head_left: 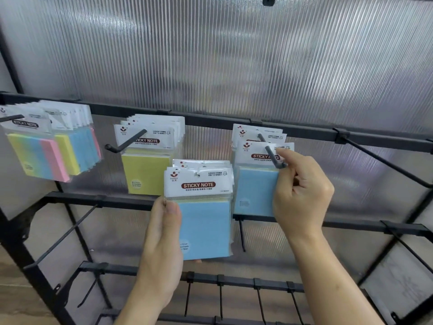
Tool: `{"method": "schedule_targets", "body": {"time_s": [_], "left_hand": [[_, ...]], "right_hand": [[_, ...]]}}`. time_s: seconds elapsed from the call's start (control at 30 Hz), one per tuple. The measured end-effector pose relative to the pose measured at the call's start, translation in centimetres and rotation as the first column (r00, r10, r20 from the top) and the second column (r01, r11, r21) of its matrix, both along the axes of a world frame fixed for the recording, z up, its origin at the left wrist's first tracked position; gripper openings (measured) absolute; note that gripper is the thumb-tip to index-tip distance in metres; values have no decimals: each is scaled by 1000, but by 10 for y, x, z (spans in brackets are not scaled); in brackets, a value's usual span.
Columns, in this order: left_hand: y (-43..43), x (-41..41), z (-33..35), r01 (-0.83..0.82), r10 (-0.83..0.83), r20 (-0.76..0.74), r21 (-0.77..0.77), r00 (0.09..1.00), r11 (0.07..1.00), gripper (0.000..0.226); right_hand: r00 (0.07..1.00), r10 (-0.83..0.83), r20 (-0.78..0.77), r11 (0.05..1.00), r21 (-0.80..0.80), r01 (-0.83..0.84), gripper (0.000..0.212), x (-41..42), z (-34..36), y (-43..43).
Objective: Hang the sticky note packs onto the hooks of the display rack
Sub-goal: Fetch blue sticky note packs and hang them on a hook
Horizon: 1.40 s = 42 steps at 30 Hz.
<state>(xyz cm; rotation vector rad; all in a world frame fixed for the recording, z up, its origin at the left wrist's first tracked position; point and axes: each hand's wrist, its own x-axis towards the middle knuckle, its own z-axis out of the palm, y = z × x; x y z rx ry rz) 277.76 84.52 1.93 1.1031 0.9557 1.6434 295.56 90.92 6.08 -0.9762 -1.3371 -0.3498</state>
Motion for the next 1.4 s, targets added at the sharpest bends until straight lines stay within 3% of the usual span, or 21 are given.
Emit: {"method": "schedule_targets", "body": {"time_s": [0.27,0.5,0.63,0.7,0.77,0.87,1.0,1.13,1.23,1.4], "left_hand": [[-1,-5,1,-15,15,-9,-5,1000,1000,36],[1,-1,5,23,-23,10,-8,1000,1000,39],[3,2,3,45,-45,-4,0,999,999,38],[4,5,1,79,-80,14,20,997,997,37],[3,9,0,107,-108,30,36,994,994,36],[1,11,-1,143,-144,16,50,989,988,49],[0,8,-1,189,-191,20,73,981,979,58],[0,8,-2,152,-155,42,60,987,987,41],[-1,7,-1,106,-108,37,53,993,993,39],[-1,8,2,65,-67,51,31,996,997,33]], "right_hand": [[999,-54,-4,995,-81,54,22,0,-7,32],[997,-49,63,987,-153,58,32,2,-5,29],[999,-36,-38,983,-181,29,29,0,-10,2],[994,84,-74,984,-148,-95,16,-6,-11,-20],[946,306,-104,927,-194,-321,7,-18,-8,-41],[903,406,-143,865,-260,-430,13,-32,-5,-54],[930,345,-127,908,-207,-365,13,-34,-6,-57],[945,306,-119,942,-105,-319,10,-37,-7,-61],[947,276,-165,961,14,-278,9,-37,-4,-64],[926,333,-181,929,234,-288,32,-33,10,-72]]}}
